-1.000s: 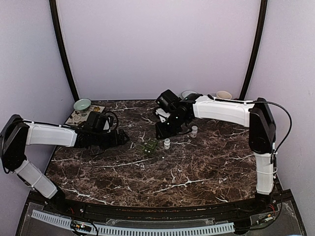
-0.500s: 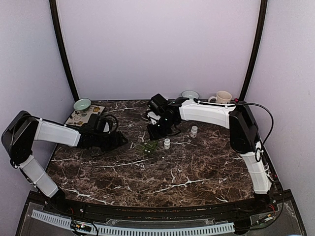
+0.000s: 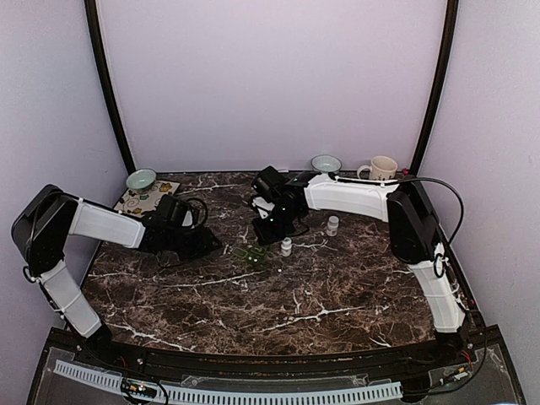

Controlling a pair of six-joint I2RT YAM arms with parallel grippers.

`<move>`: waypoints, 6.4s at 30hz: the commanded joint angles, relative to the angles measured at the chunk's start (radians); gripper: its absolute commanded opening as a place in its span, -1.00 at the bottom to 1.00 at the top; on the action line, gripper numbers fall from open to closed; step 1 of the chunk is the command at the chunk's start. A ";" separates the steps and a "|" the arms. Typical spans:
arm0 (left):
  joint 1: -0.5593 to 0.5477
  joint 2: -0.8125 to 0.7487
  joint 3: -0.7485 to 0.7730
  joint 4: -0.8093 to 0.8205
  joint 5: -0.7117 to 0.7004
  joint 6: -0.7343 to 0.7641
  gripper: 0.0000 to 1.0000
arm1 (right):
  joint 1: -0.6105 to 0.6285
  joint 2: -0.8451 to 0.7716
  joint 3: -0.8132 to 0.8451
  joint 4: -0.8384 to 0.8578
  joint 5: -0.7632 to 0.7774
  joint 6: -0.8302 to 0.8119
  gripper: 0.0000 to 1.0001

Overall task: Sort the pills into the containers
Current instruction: Hold the pill container at the center of the board, then close the lid of the pill container.

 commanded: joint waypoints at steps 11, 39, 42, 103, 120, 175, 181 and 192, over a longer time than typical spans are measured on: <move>0.005 0.058 0.062 0.014 0.059 0.005 -0.19 | -0.006 0.046 0.019 0.003 -0.024 -0.017 -0.87; 0.004 0.151 0.113 0.005 0.132 0.028 -0.36 | -0.008 0.050 0.009 -0.002 -0.040 -0.016 -0.88; 0.004 0.164 0.129 -0.010 0.140 0.041 -0.40 | -0.008 0.049 0.008 -0.003 -0.039 -0.015 -0.88; -0.089 0.141 0.218 -0.039 0.272 0.030 -0.68 | -0.007 0.046 0.007 0.007 -0.063 -0.011 -0.91; -0.155 0.163 0.216 -0.042 0.273 -0.009 -0.67 | -0.008 0.040 -0.012 0.023 -0.073 -0.003 -0.90; -0.214 0.269 0.332 -0.146 0.184 -0.033 -0.19 | -0.030 0.042 -0.051 0.037 -0.116 -0.012 -0.89; -0.225 0.272 0.345 -0.171 0.145 -0.049 -0.03 | -0.031 0.038 -0.062 0.043 -0.122 -0.013 -0.88; -0.247 0.303 0.390 -0.239 0.104 -0.042 -0.01 | -0.036 0.040 -0.075 0.048 -0.128 -0.018 -0.88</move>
